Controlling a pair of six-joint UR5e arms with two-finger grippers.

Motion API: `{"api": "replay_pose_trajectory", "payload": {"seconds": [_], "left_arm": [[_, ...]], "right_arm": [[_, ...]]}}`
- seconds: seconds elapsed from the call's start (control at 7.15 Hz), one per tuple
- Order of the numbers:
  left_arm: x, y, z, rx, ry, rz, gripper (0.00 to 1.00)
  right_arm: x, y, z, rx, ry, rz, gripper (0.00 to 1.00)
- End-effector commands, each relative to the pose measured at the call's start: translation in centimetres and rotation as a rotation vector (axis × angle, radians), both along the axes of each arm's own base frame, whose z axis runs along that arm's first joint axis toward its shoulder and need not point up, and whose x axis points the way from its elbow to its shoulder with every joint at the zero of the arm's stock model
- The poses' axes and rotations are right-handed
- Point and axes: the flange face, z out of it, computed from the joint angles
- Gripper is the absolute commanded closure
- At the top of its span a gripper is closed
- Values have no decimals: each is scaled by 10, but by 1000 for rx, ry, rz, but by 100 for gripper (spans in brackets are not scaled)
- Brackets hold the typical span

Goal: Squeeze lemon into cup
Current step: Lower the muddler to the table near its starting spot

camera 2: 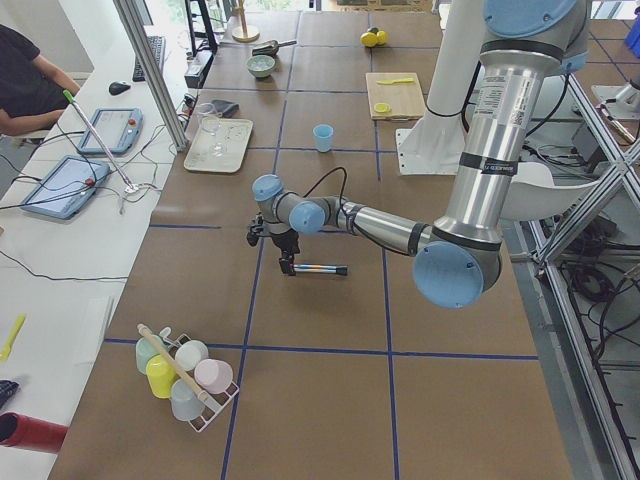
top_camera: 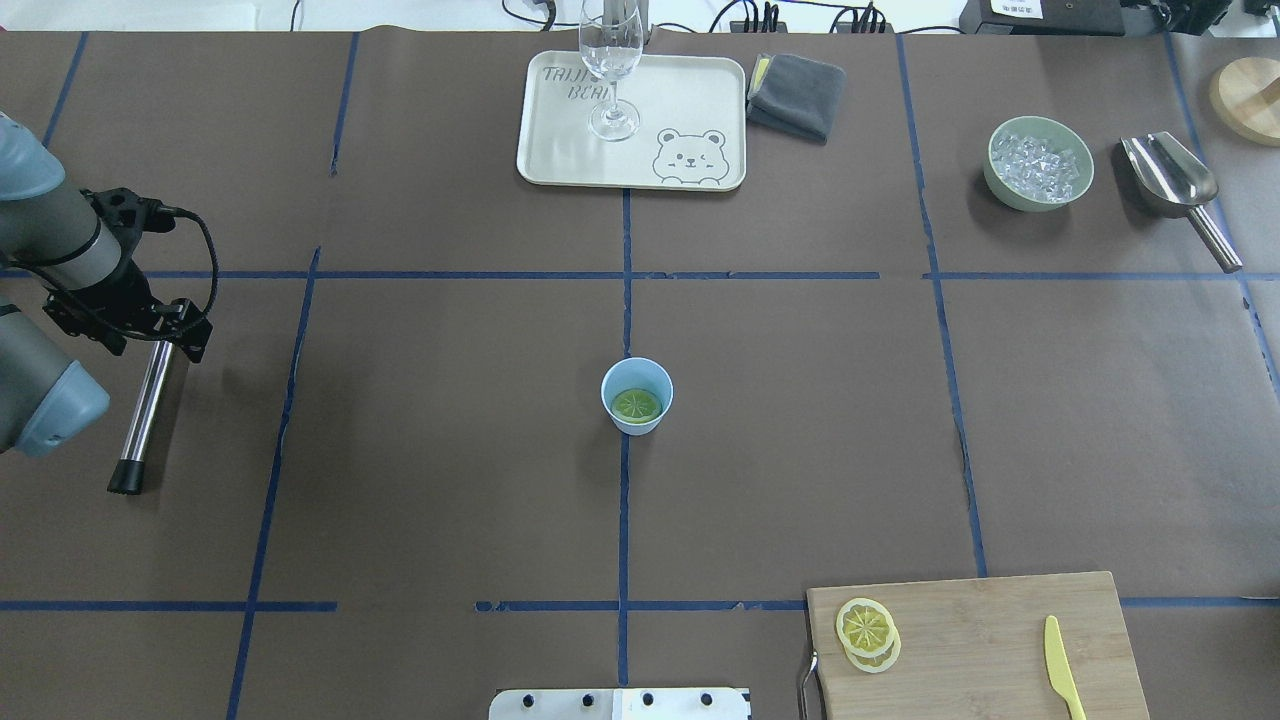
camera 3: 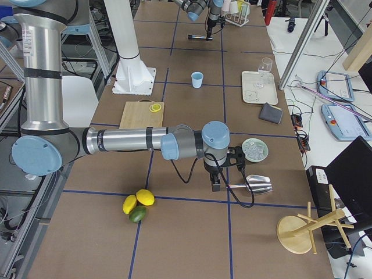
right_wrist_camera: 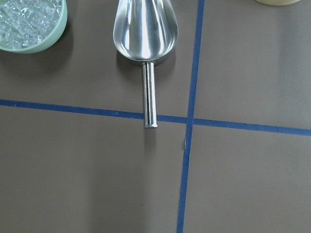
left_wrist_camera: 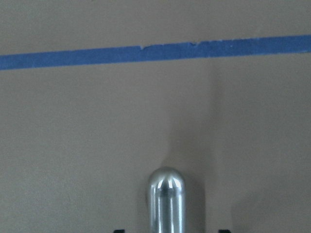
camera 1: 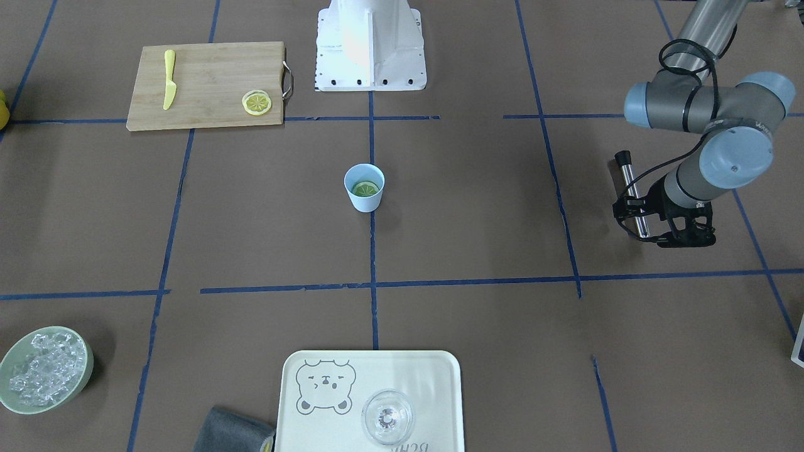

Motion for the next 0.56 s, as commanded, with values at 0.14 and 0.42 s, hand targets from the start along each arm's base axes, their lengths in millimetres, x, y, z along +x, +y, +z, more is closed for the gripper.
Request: {"api": "replay_pose_trajectory", "payload": {"seconds": [0.14, 0.42], "left_arm": [[-69, -25, -53, 64, 35, -110, 0], [-174, -56, -85, 204, 20, -79, 0]], "right_arm": [[0, 1, 2, -4, -1, -1, 0], [0, 7, 9, -24, -8, 1, 0]]}}
